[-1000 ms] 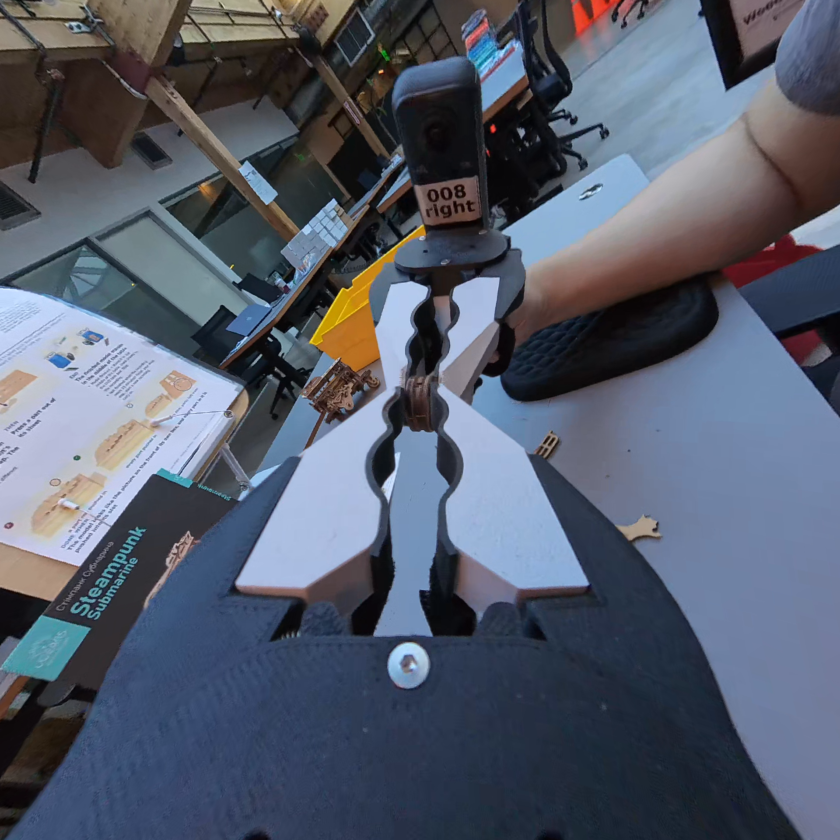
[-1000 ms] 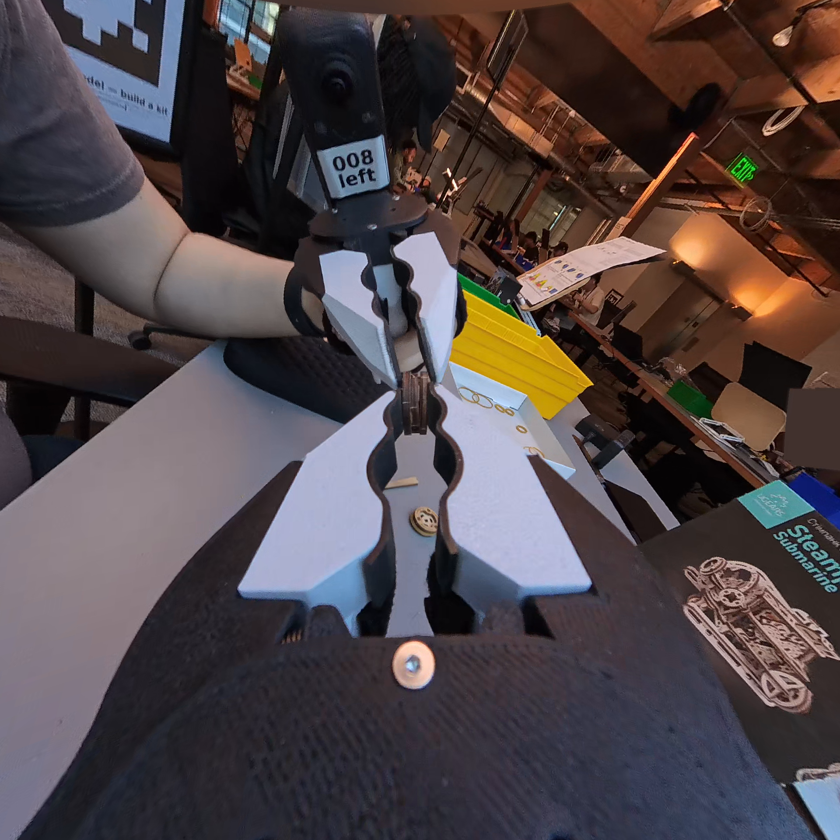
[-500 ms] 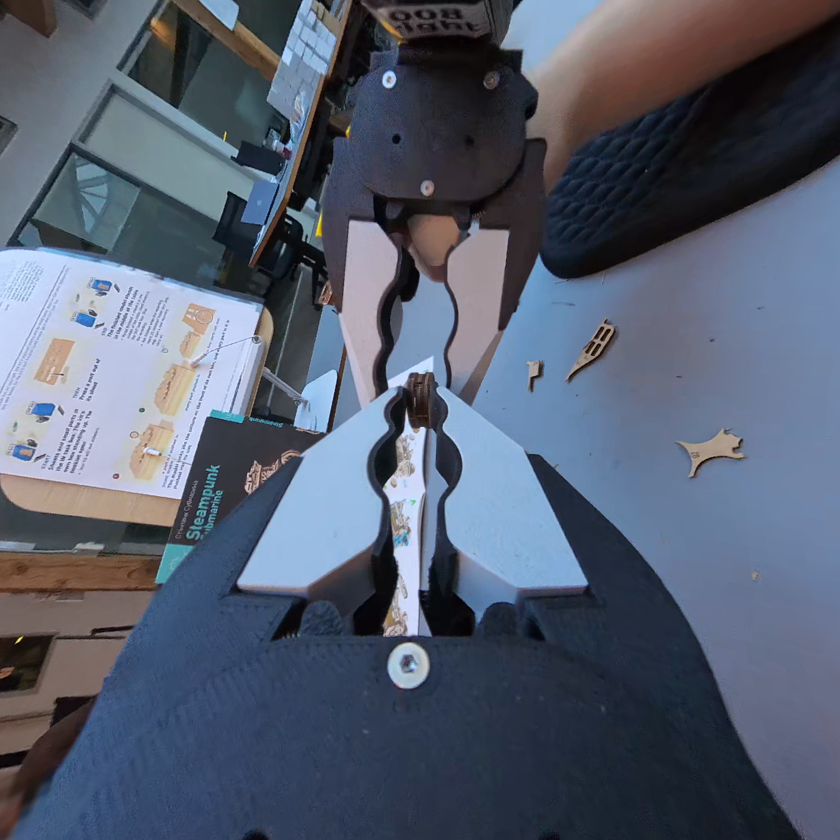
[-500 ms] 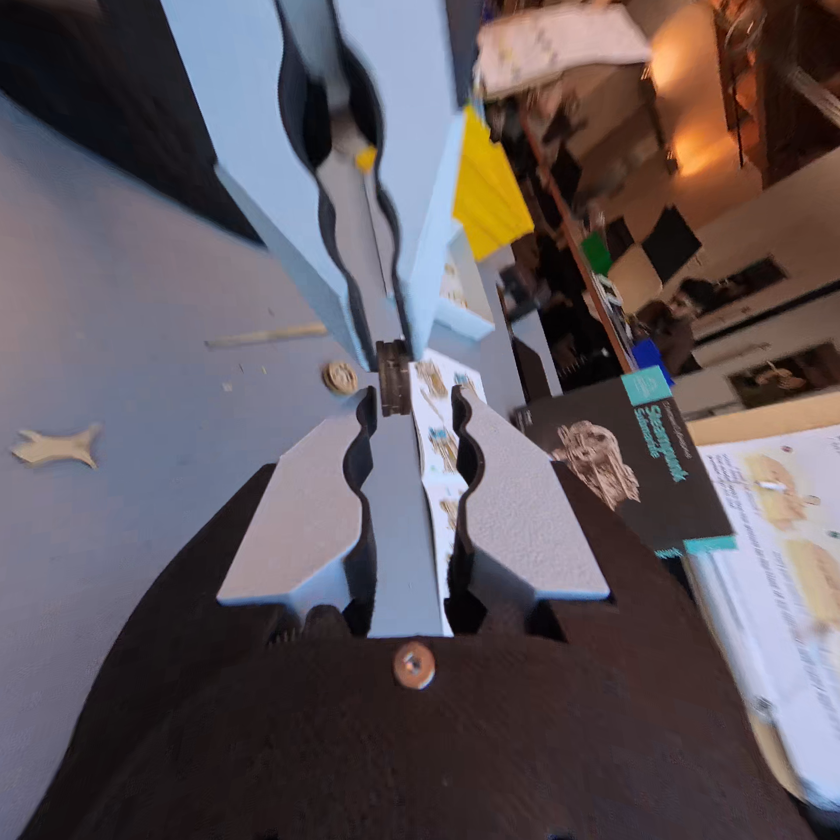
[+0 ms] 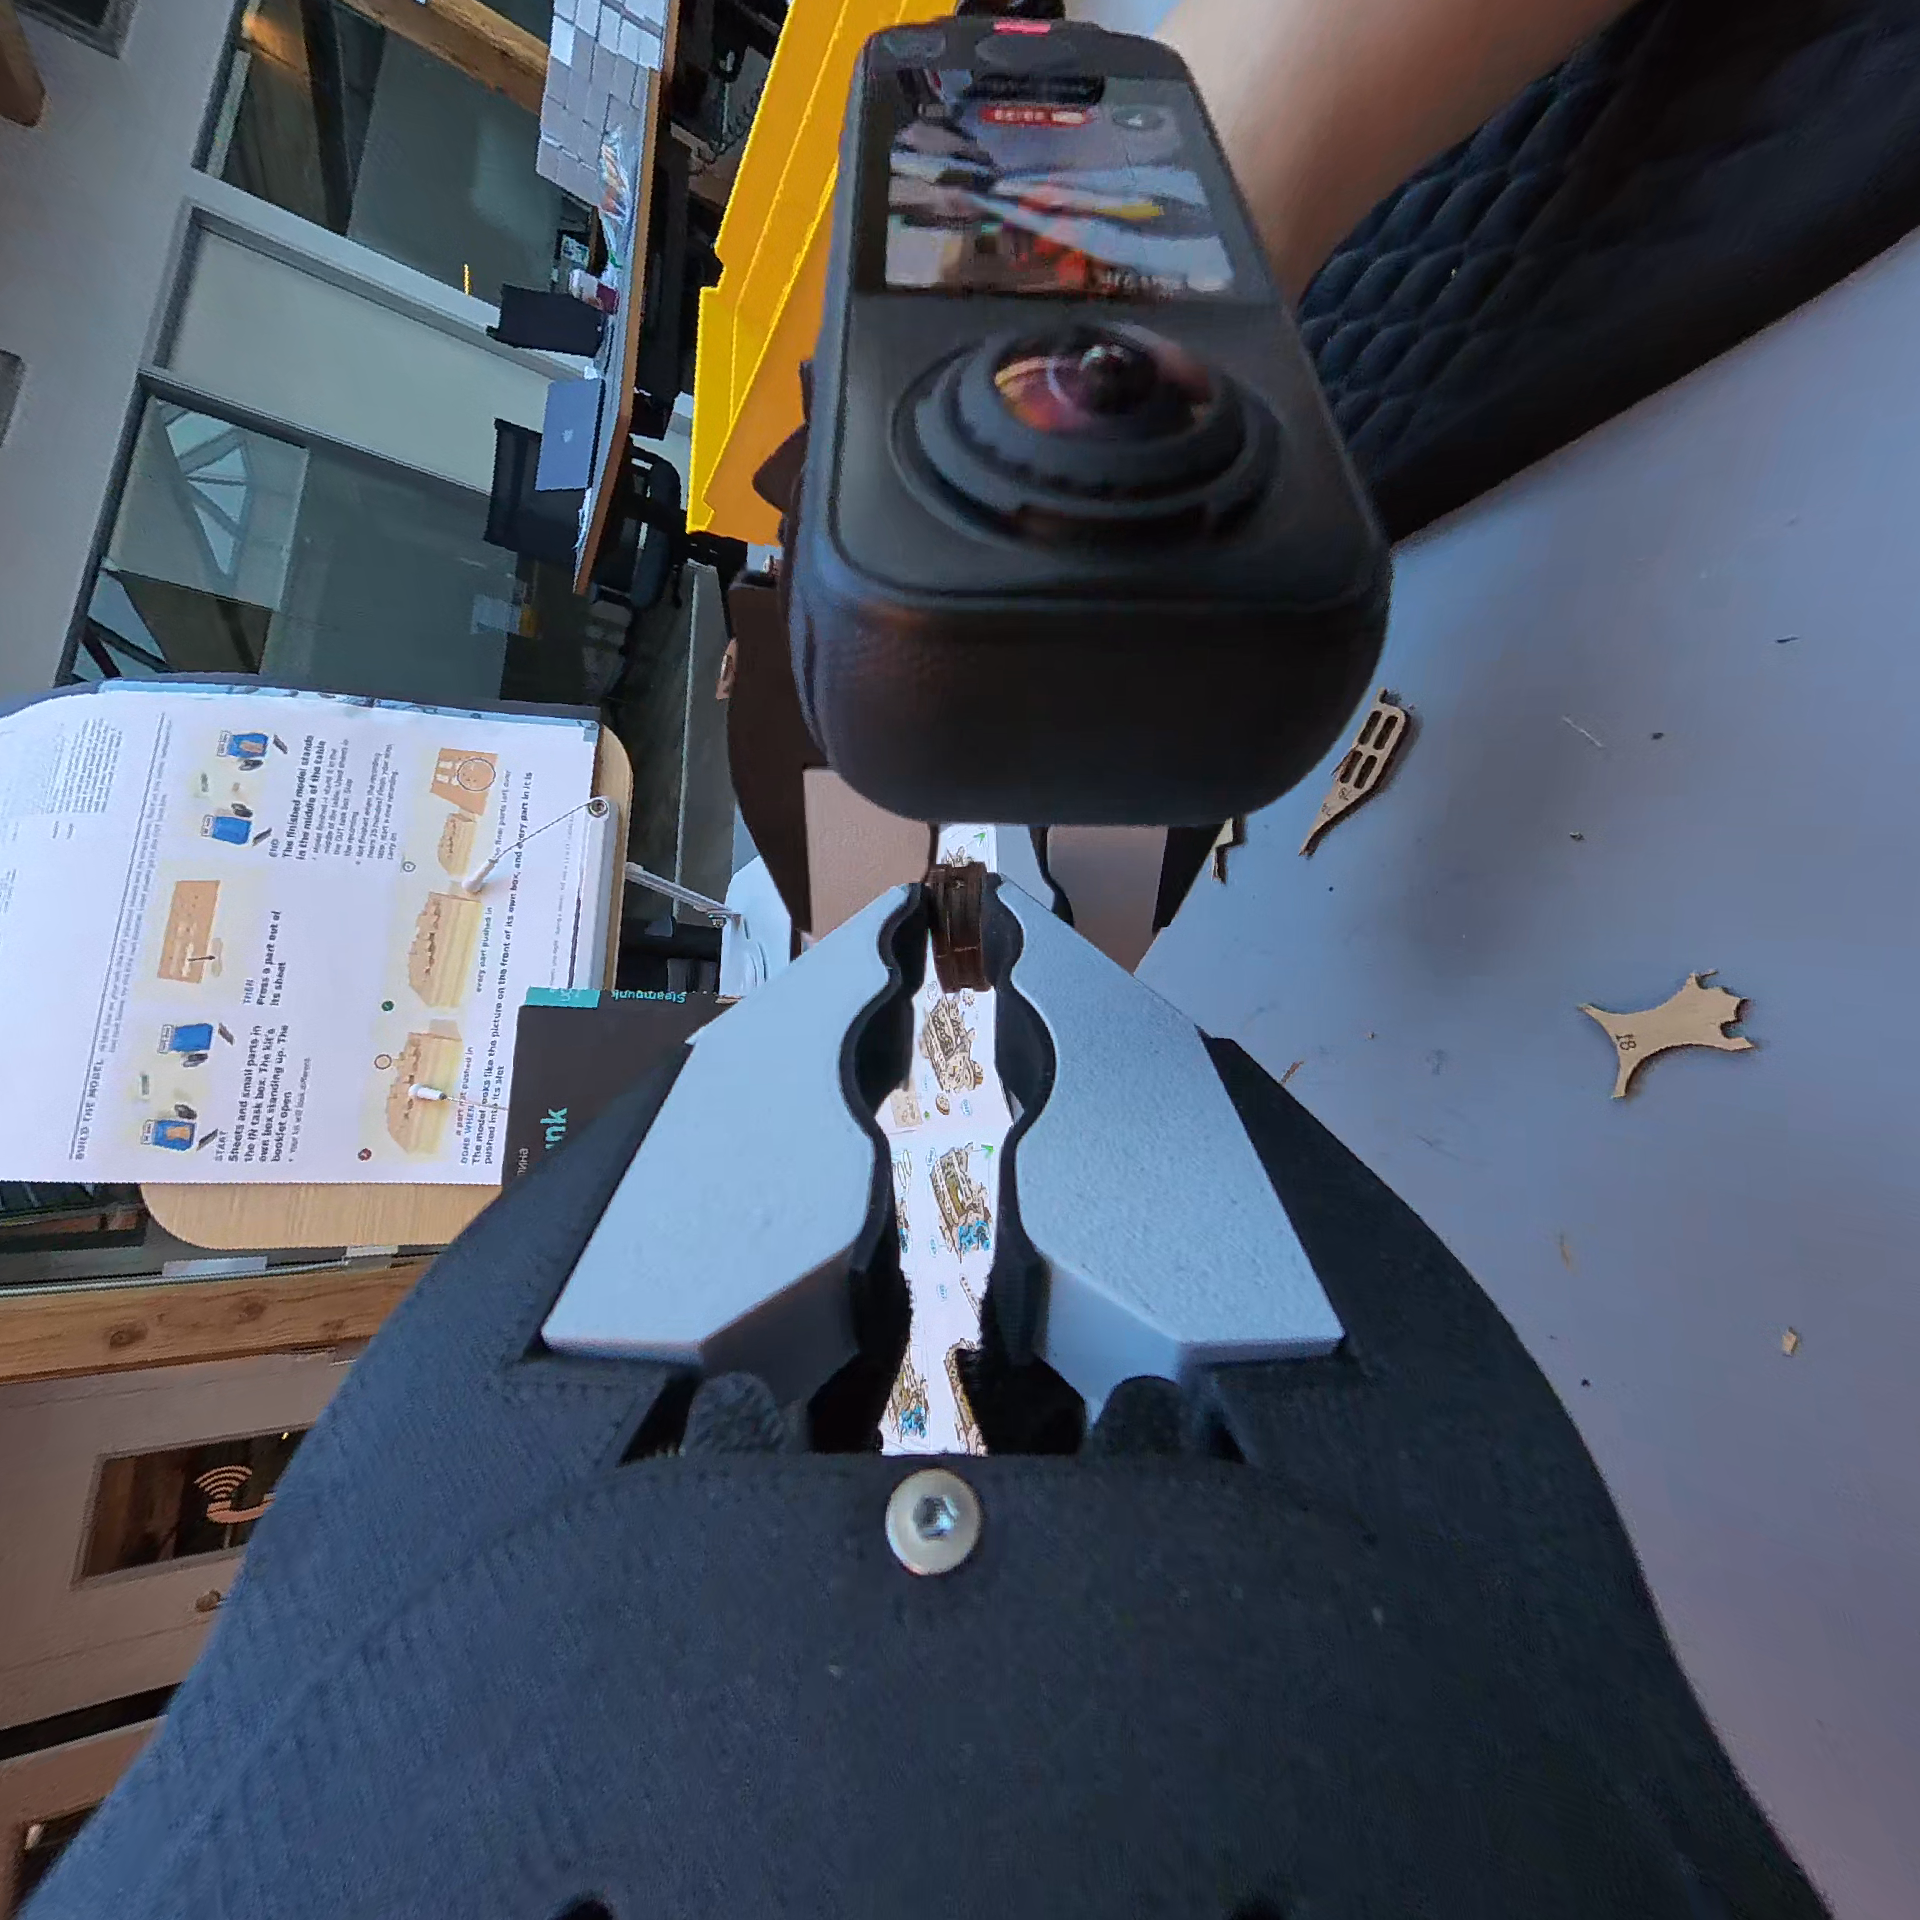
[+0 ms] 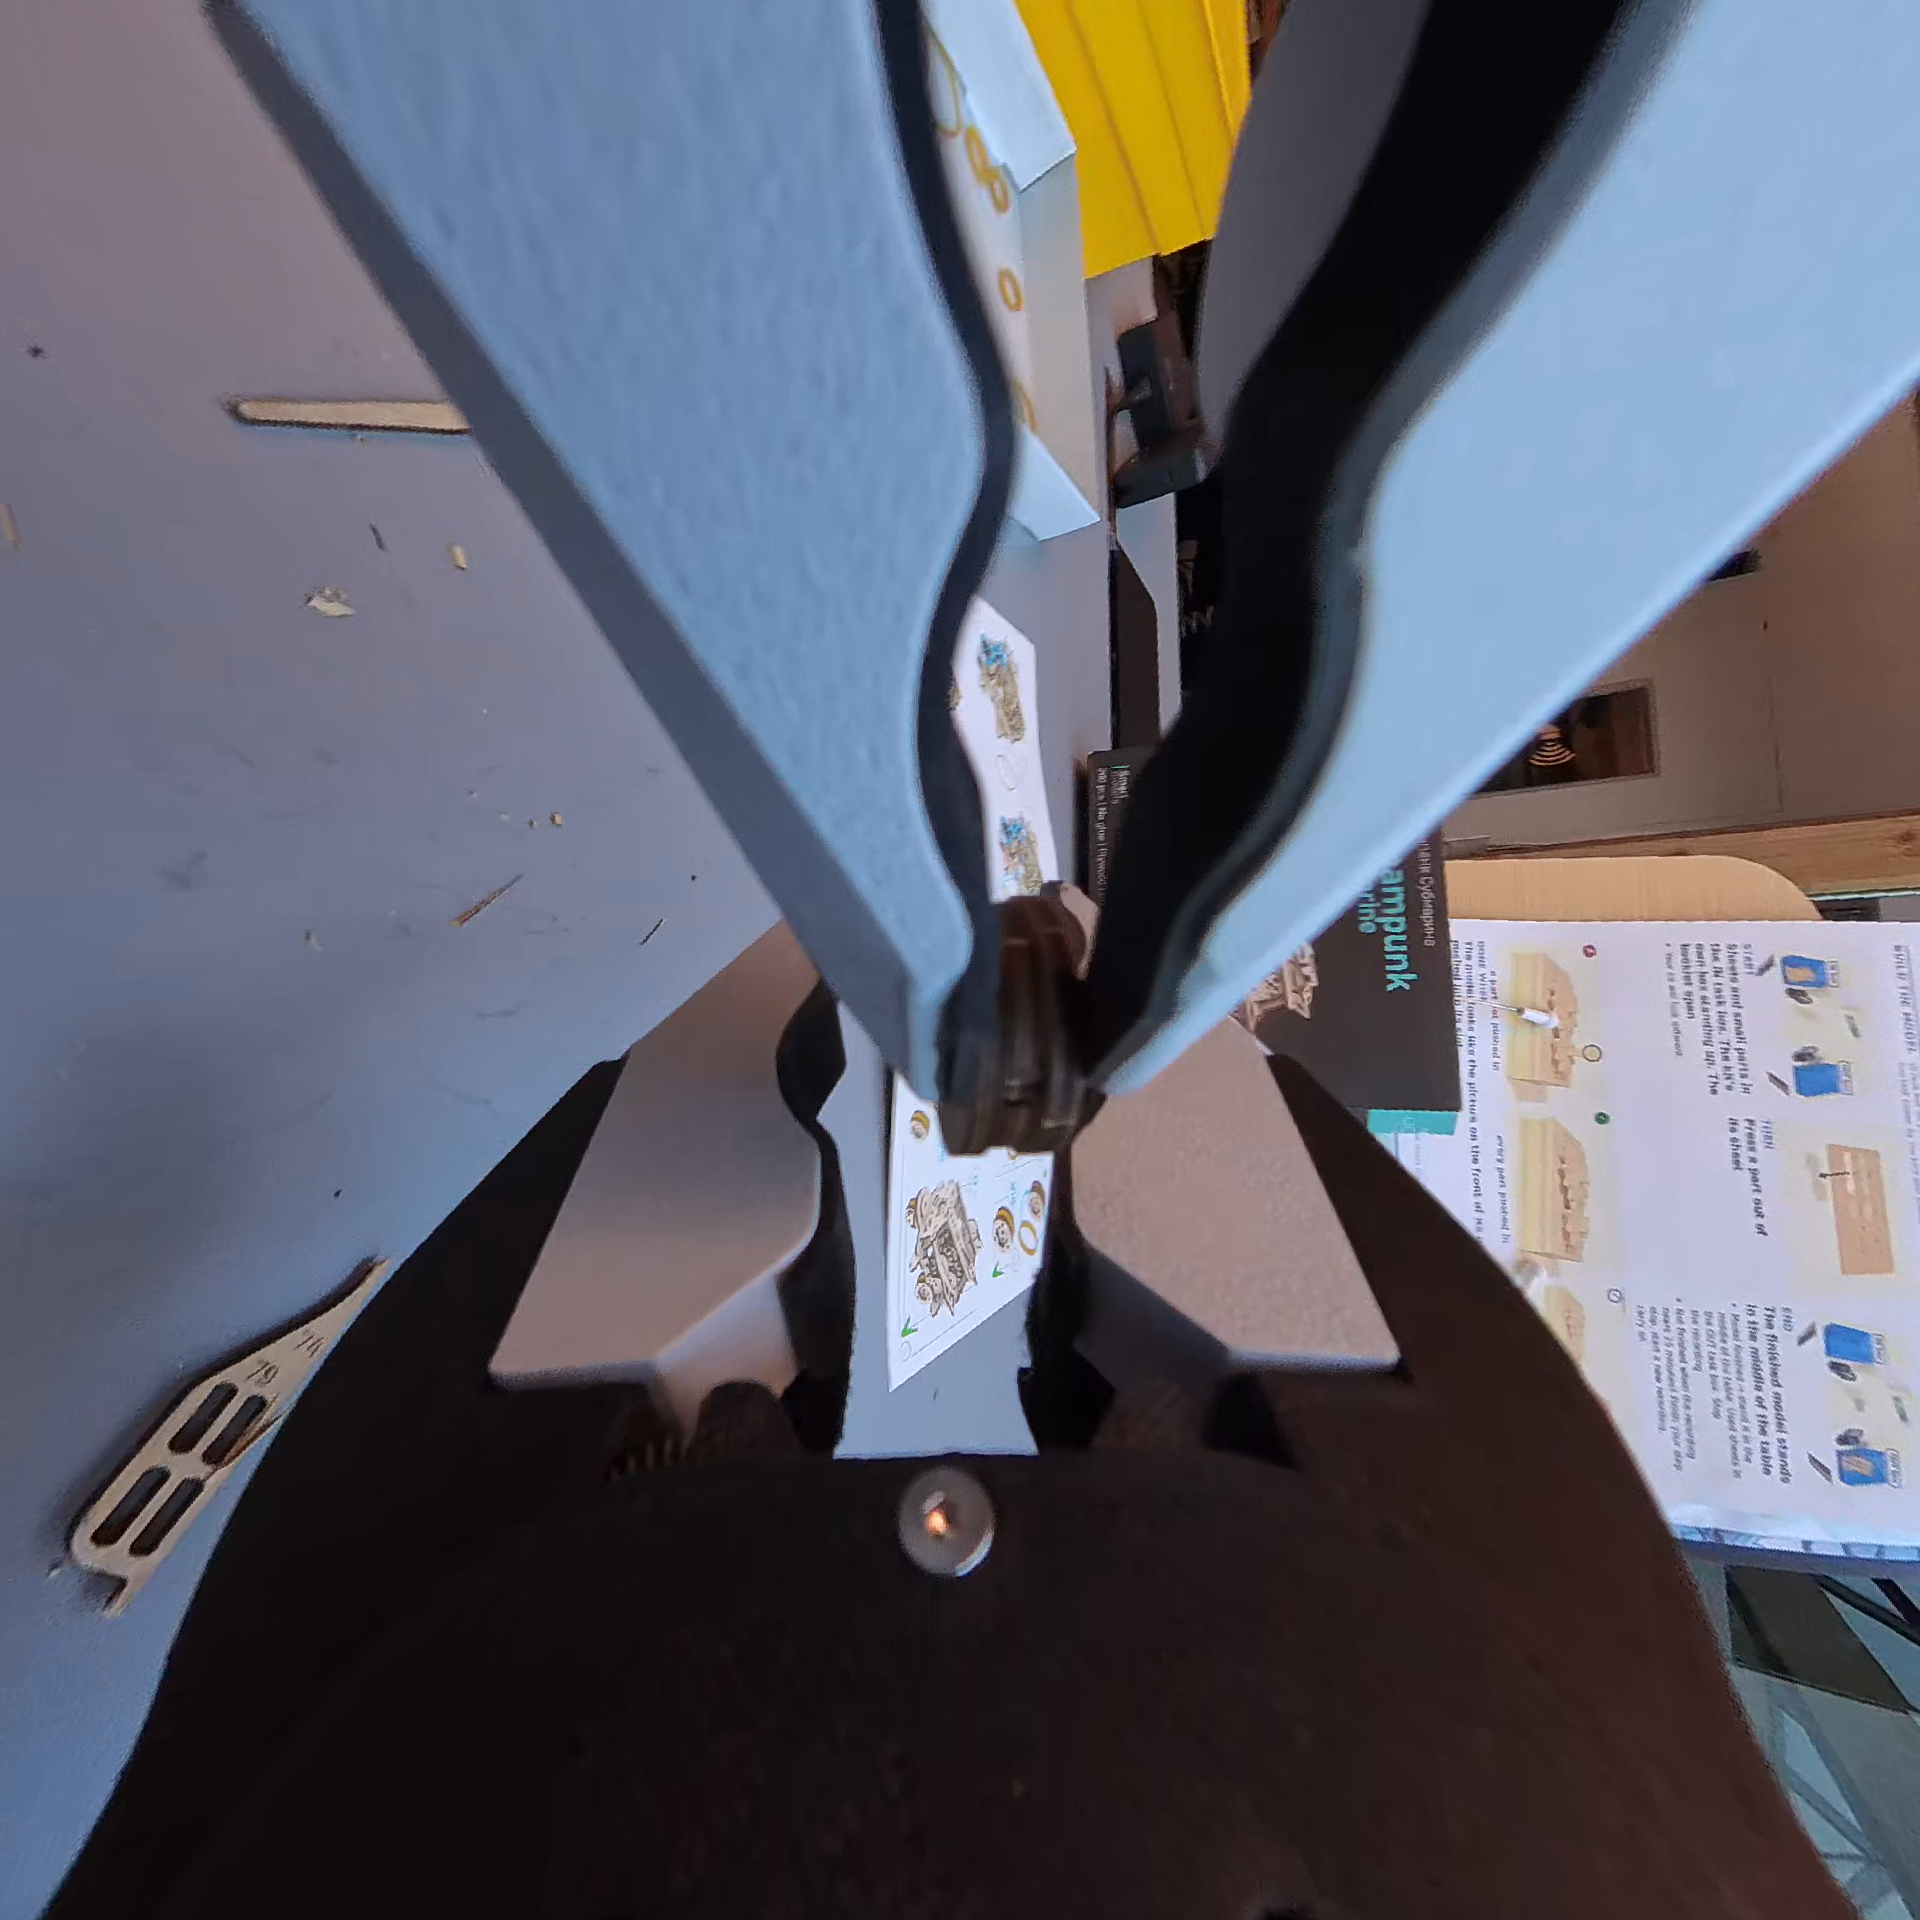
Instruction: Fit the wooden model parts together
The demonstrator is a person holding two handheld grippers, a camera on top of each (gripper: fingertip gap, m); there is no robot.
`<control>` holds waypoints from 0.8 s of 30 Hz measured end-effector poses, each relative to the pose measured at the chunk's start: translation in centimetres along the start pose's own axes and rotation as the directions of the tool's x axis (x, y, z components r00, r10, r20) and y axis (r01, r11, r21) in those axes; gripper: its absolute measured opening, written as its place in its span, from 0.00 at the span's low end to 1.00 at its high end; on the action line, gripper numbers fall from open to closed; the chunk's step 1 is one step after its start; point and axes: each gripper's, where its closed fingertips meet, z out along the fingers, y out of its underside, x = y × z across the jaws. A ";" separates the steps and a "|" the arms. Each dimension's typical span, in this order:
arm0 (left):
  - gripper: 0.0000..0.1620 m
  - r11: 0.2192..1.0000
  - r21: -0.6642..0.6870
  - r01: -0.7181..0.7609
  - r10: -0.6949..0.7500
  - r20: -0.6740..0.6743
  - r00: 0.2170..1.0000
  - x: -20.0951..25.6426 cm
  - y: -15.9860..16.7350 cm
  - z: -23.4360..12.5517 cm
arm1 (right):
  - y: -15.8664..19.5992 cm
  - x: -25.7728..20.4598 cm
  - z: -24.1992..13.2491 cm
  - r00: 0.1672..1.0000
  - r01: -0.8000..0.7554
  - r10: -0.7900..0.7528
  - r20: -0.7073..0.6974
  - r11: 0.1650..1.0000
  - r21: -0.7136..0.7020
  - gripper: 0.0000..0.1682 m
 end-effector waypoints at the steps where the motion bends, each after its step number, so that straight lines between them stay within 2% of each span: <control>1: 0.05 1.000 -0.010 -0.003 0.003 -0.001 1.000 0.1 0.2 0.1 | -0.2 0.3 -0.1 1.000 -0.001 0.001 -0.015 1.000 0.006 0.21; 5: 0.05 1.000 0.001 -0.004 0.004 -0.003 1.000 0.4 0.2 0.3 | -1.1 0.4 -0.2 1.000 0.005 -0.004 -0.021 0.999 0.042 0.19; 7: 0.05 1.000 0.012 0.011 -0.011 -0.010 1.000 0.5 0.1 0.4 | -1.1 0.3 -0.1 1.000 0.010 -0.009 -0.030 0.999 0.040 0.12; 8: 0.05 1.000 0.022 0.018 -0.017 -0.007 1.000 0.5 0.0 0.4 | -1.0 0.3 -0.1 1.000 0.005 -0.004 -0.027 0.999 0.040 0.06; 12: 0.05 0.996 0.084 0.044 -0.045 0.009 0.999 0.5 -0.5 0.1 | -1.6 0.5 -0.4 0.999 -0.036 0.039 -0.033 0.995 0.091 0.03; 15: 0.12 0.985 0.141 0.100 -0.102 0.005 0.995 0.1 -0.5 -0.5 | -1.8 0.6 -0.7 0.997 -0.067 0.070 -0.022 0.990 0.126 0.04; 18: 0.10 0.967 0.205 0.148 -0.139 -0.061 0.988 0.5 -0.6 -1.1 | -2.8 0.2 -1.2 0.994 -0.107 0.106 0.015 0.973 0.204 0.04; 21: 0.08 0.978 0.181 0.104 -0.100 -0.033 0.994 0.4 0.3 -1.0 | -3.7 0.4 -1.8 0.988 -0.157 0.150 0.045 0.949 0.274 0.04; 24: 0.06 0.969 0.227 0.101 -0.095 -0.036 0.995 0.5 -0.4 -1.2 | -4.2 0.1 -2.2 0.985 -0.173 0.155 0.080 0.934 0.313 0.04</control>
